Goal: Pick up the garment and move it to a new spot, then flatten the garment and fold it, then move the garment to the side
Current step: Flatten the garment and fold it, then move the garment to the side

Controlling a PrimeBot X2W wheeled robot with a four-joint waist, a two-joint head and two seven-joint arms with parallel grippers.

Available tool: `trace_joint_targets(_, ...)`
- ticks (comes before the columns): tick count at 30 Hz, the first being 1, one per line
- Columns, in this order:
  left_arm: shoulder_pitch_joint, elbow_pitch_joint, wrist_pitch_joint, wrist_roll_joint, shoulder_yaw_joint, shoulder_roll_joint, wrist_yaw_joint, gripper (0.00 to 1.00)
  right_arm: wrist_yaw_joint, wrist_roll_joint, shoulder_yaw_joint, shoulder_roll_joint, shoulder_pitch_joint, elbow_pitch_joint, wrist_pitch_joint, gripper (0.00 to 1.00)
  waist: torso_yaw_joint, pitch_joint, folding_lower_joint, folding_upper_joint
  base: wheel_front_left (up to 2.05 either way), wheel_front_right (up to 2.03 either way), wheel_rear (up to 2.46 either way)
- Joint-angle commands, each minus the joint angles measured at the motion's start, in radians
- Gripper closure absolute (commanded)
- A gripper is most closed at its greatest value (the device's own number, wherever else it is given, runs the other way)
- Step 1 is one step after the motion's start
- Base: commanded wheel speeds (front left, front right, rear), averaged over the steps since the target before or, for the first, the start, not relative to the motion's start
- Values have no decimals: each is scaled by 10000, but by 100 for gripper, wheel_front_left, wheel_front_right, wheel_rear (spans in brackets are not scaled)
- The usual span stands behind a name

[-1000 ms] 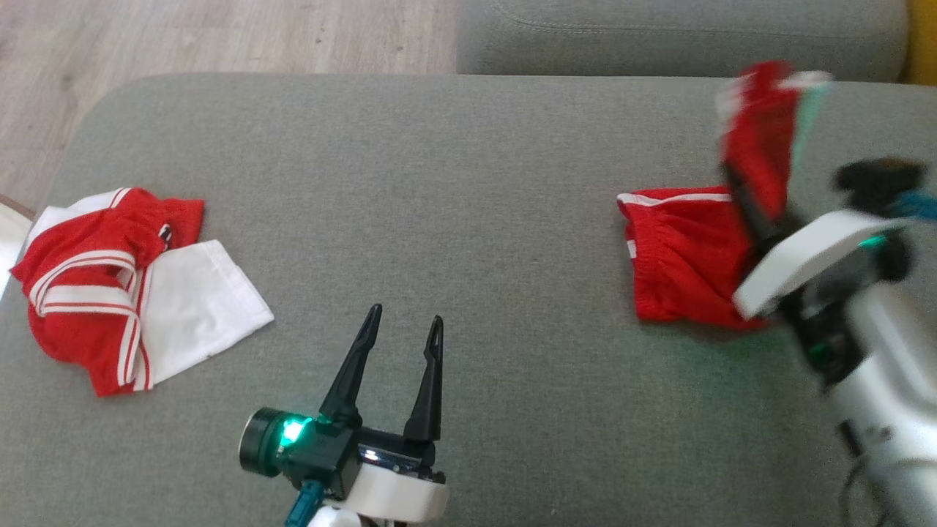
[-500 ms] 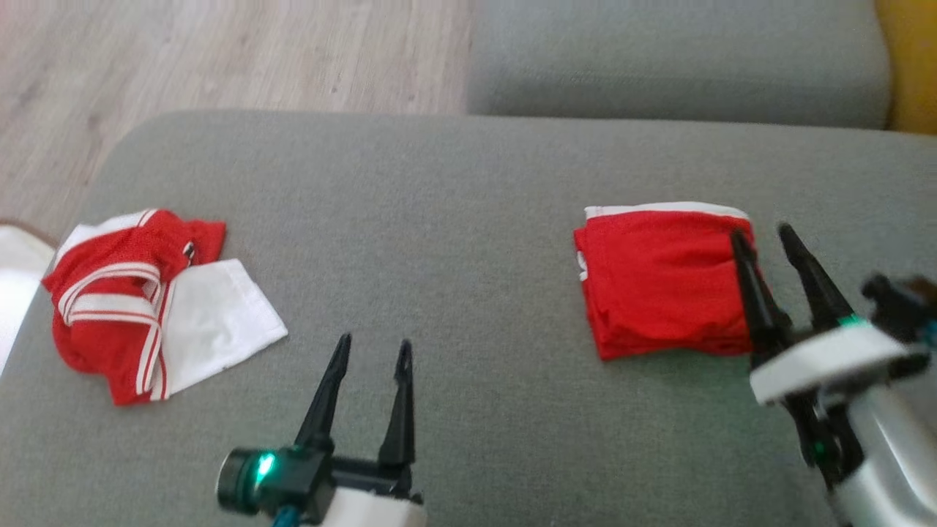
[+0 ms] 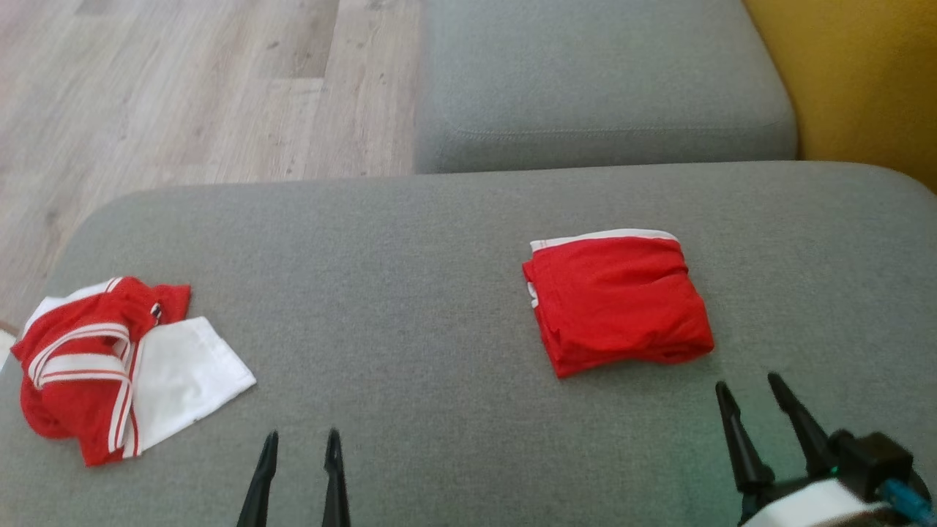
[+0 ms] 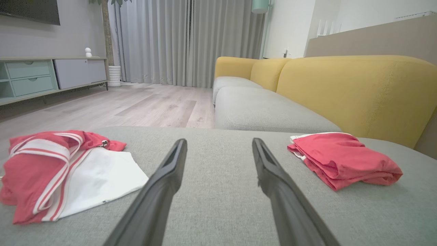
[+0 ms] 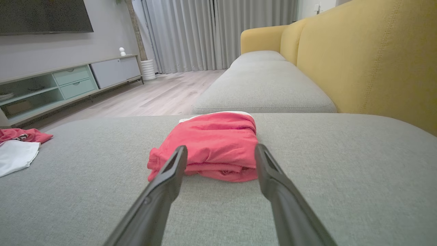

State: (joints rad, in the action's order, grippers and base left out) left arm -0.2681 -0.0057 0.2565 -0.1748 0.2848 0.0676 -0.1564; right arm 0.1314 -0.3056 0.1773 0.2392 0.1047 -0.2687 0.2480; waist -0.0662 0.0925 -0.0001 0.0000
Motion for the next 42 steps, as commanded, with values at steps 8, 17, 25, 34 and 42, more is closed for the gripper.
trace_joint_targets(8,11,-338,53,72,-801,-104,376,0,-7,504,49,-203,183,635,136,0,173,152,1,0,0,0,0)
trace_joint_targets(17,-34,-382,53,-58,-857,-161,489,0,-7,605,70,-283,110,743,136,0,248,140,1,0,0,0,0)
trace_joint_targets(25,-8,-480,53,-62,-769,-171,403,0,-7,598,73,-358,115,657,137,0,353,166,1,0,0,0,0)
trace_joint_targets(34,10,-447,53,-167,-657,-172,372,0,-7,649,31,-368,121,652,137,0,388,97,1,0,0,0,0)
trace_joint_targets(42,190,-470,53,-92,-573,-173,336,0,-7,717,-30,-345,55,735,137,0,257,-211,1,0,0,0,0)
